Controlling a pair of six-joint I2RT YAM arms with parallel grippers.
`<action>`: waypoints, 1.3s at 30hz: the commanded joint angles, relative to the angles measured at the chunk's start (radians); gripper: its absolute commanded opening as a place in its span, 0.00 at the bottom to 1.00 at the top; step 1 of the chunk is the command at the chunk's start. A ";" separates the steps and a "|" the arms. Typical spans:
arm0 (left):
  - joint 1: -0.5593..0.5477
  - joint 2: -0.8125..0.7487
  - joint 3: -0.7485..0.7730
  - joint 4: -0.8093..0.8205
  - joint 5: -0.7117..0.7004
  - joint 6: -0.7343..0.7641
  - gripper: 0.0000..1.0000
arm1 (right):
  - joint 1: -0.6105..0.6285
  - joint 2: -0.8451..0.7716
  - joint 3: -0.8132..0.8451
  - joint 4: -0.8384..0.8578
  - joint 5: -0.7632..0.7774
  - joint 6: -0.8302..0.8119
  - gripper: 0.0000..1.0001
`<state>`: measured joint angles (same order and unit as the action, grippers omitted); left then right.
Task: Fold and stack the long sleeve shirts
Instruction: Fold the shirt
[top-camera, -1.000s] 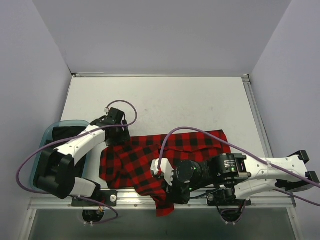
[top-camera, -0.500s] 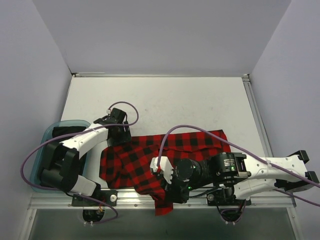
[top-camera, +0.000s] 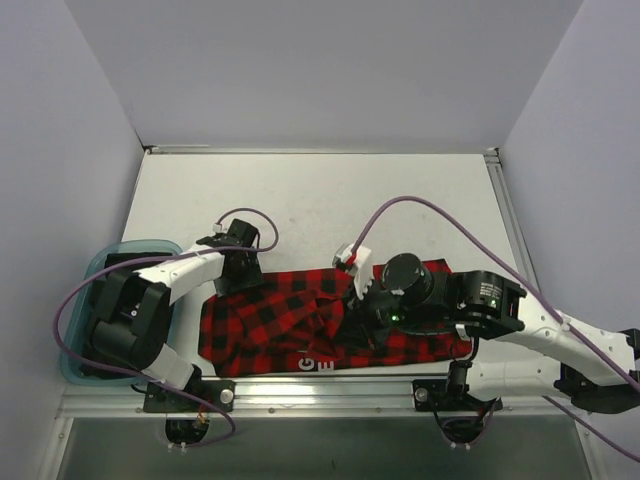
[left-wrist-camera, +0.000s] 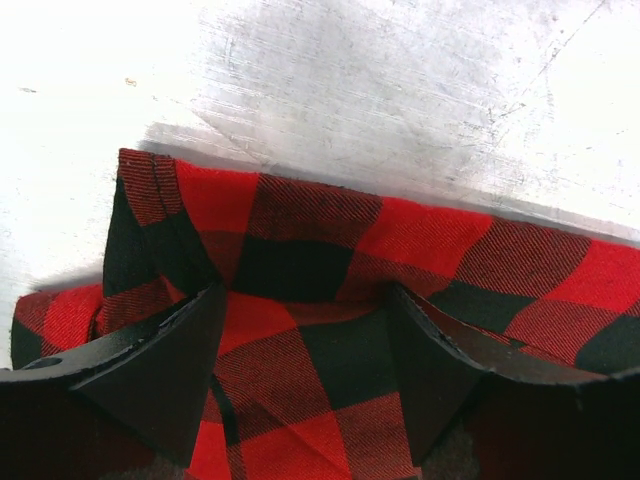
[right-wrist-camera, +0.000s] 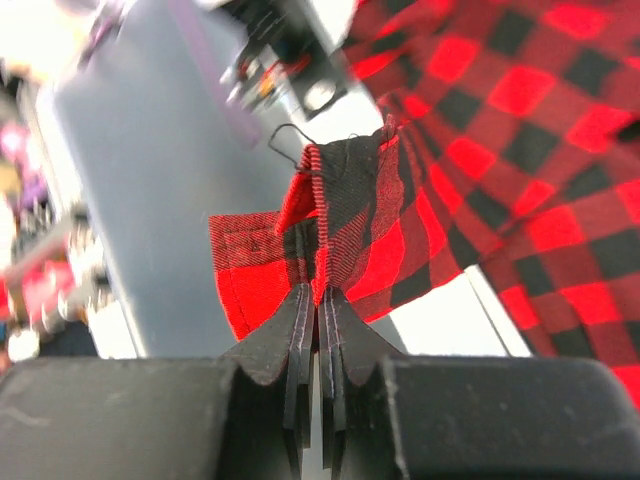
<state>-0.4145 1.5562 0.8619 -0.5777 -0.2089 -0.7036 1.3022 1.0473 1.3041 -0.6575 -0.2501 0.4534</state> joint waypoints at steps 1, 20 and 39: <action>0.002 0.016 -0.015 0.027 -0.050 -0.011 0.75 | -0.140 -0.009 0.015 -0.004 0.005 0.042 0.00; -0.007 -0.054 -0.031 0.027 -0.050 0.004 0.76 | -0.828 0.046 -0.387 0.048 -0.006 0.157 0.00; -0.115 -0.502 -0.044 -0.004 0.072 0.072 0.80 | -0.935 0.218 -0.493 0.217 0.132 0.103 0.08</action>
<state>-0.4988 1.0912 0.8413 -0.5793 -0.2001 -0.6472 0.3946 1.2621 0.8234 -0.4278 -0.1783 0.5850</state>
